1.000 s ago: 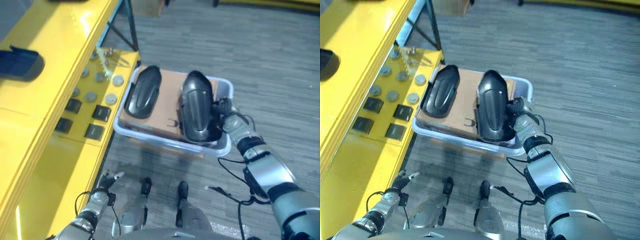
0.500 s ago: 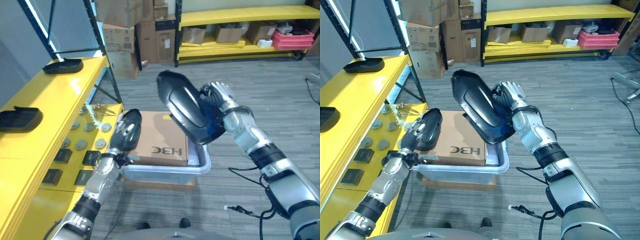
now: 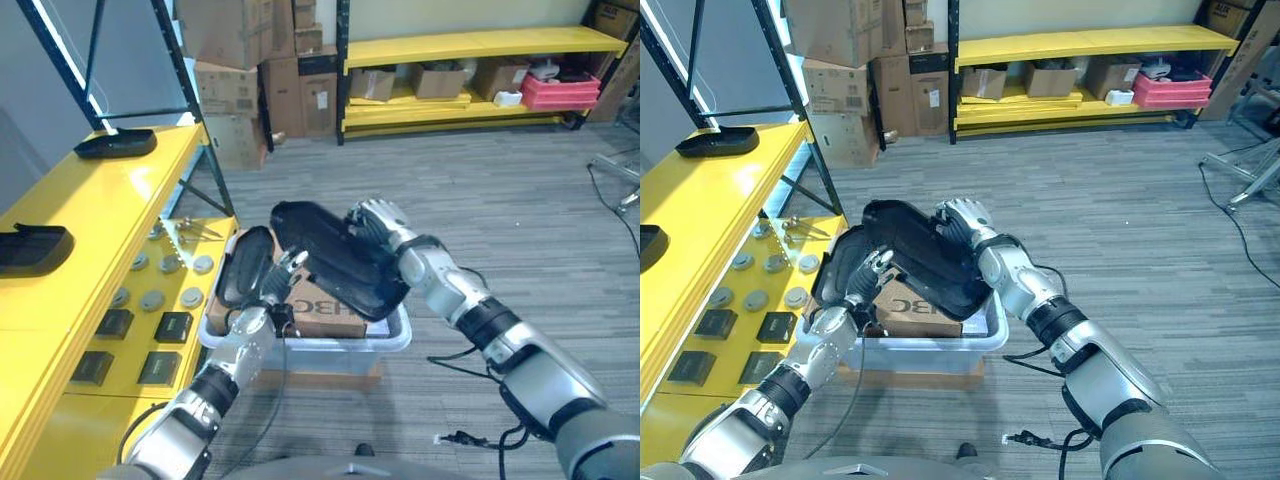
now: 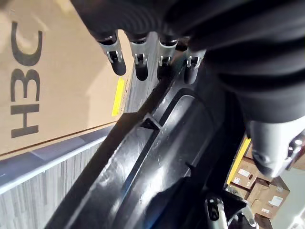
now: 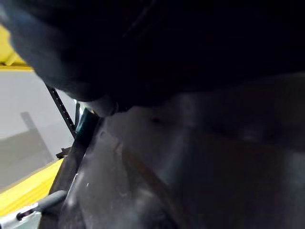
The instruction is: Move parts from the plastic box to the shelf.
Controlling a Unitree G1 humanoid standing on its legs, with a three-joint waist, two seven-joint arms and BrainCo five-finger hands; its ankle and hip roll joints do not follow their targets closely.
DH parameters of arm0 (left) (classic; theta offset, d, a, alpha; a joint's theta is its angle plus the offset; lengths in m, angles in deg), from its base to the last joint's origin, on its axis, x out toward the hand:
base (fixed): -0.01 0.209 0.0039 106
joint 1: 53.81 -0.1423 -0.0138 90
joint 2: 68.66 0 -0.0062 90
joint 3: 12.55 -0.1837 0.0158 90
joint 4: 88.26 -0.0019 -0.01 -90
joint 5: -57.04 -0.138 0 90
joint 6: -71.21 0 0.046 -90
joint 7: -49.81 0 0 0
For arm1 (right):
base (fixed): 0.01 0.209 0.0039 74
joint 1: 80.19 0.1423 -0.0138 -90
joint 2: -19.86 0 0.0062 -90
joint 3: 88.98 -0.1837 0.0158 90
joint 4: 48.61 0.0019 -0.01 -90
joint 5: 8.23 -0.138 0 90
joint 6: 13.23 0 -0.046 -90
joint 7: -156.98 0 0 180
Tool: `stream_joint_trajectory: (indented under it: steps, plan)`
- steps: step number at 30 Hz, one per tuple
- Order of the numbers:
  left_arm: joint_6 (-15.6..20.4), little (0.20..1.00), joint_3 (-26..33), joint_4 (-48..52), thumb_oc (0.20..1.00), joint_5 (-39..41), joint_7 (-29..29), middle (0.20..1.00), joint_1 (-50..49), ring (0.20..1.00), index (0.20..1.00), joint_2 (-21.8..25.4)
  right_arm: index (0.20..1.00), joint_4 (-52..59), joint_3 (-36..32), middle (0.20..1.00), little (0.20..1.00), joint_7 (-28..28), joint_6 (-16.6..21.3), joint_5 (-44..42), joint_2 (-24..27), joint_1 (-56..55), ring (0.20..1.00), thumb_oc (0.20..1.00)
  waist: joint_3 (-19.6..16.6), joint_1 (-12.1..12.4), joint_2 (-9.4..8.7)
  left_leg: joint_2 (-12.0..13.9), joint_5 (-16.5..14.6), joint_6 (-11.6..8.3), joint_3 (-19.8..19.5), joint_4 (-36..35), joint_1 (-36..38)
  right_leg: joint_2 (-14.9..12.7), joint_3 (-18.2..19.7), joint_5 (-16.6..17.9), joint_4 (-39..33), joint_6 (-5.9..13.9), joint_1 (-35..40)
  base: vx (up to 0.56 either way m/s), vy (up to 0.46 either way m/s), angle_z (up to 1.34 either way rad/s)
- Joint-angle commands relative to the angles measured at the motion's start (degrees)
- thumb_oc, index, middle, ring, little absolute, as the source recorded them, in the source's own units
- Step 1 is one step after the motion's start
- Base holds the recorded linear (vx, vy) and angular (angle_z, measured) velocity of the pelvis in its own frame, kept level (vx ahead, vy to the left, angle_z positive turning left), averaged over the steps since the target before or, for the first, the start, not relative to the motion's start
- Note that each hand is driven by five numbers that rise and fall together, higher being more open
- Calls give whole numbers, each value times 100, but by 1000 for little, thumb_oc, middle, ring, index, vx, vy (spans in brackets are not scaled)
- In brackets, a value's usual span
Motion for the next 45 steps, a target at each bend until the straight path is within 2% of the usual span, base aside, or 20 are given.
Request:
stream_joint_trajectory:
  steps: [1,3,10,18,23,36,45]
  plan:
    - [173,1000,-442,-489,1000,-81,-54,1000,809,1000,1000,-251,200,227,246,200,200,-9,484,20,-381,762,200,200,-236,102,-272,240,-297,-237,78,139,79,-453,-53,-558,269,426,261,24,-5,4]
    - [235,1000,-230,-800,1000,-56,314,1000,916,1000,1000,-391,200,276,316,200,200,43,378,454,-375,793,200,200,-223,122,-283,244,-288,-244,57,131,69,-452,-89,-555,258,422,270,21,-8,5]
    - [192,1000,-48,-1484,1000,-266,723,1000,1227,1000,1000,-601,200,352,259,200,200,198,324,285,-666,745,200,200,-216,84,-285,251,-232,-256,57,73,58,-447,-126,-548,231,420,272,3,-6,6]
    - [556,1000,100,-276,1000,12,596,1000,961,1000,1000,-365,200,-438,-199,200,200,612,-46,760,-386,516,200,200,-196,118,-335,258,-196,-273,33,1,35,-444,-184,-516,212,425,266,0,0,0]
    - [603,1000,139,-50,1000,-316,596,1000,826,1000,1000,-142,200,-733,-721,200,200,888,-197,540,-145,342,200,200,-196,122,-360,256,-200,-265,11,0,34,-458,-212,-512,233,432,266,0,0,0]
    - [367,1000,247,-937,1000,-1208,1029,1000,893,1000,1000,-261,200,26,-1004,200,200,1093,-70,523,-87,222,200,200,-195,104,-351,244,-203,-235,29,13,55,-447,-195,-528,242,423,274,0,0,0]
    - [359,1000,69,-796,1000,-775,768,1000,933,1000,1000,-341,200,236,-585,200,200,818,170,517,-171,371,200,200,-200,131,-356,244,-196,-240,5,11,52,-440,-227,-534,247,423,284,0,0,0]
